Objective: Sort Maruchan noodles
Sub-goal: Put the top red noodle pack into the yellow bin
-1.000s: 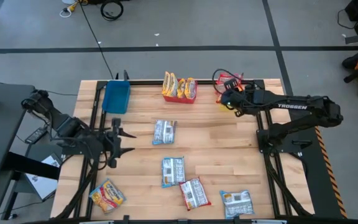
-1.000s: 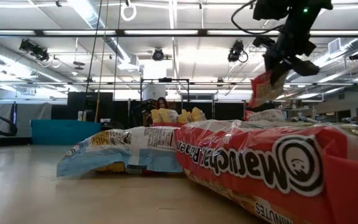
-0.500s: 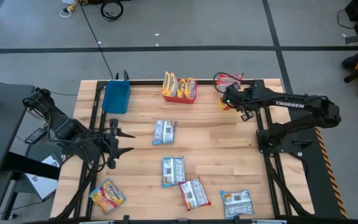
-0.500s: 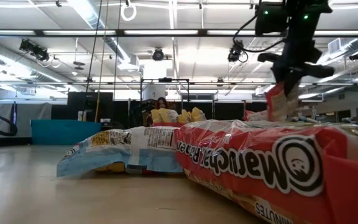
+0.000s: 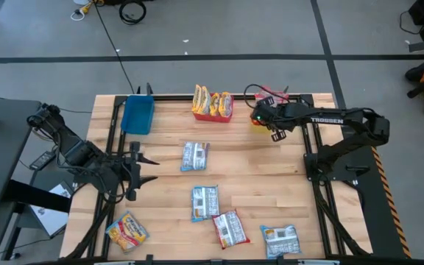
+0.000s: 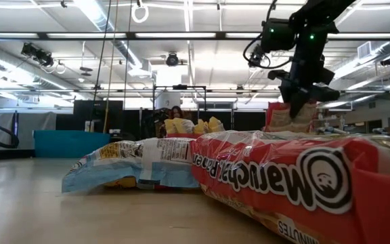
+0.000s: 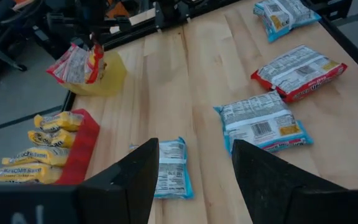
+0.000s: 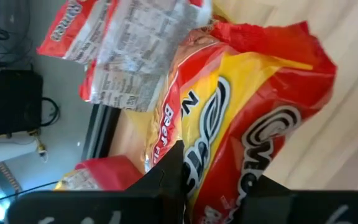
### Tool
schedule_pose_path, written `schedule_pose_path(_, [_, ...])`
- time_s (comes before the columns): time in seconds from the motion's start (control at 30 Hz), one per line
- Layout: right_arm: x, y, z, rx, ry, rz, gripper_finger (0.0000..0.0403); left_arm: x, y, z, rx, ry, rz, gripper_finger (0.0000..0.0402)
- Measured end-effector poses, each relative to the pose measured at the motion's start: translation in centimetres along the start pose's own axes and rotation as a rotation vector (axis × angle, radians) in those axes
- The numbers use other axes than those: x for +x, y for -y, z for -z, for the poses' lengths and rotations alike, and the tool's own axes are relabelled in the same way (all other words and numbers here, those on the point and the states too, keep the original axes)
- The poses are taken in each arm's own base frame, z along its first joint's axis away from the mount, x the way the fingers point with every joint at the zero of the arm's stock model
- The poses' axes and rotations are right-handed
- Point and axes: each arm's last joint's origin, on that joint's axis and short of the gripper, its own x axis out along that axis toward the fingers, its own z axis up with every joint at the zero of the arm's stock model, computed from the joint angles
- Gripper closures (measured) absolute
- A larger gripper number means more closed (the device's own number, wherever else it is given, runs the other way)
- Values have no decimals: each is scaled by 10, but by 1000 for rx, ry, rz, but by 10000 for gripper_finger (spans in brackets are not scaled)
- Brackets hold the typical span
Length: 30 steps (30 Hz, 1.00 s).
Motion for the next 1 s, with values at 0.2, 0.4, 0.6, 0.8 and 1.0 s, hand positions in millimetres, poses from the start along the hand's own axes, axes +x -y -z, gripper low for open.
schedule_pose_path(0.2, [0, 2, -6, -19, 28, 39, 343, 0, 0, 0, 7, 3, 0, 194])
schedule_pose_path(0.4, [-4, 14, -19, -87, 100, 179, 343, 0, 0, 0, -3, 0, 0, 194])
schedule_pose_path(0.6, [-1, 16, -27, -114, 135, 233, 343, 0, 0, 0, -7, 3, 1, 194])
schedule_pose_path(0.8, [18, 25, -33, -118, 107, 268, 343, 0, 0, 0, -25, 3, 1, 194])
schedule_pose_path(1.0, [33, 25, -40, -111, 91, 256, 340, 0, 0, 0, -17, 3, 1, 194])
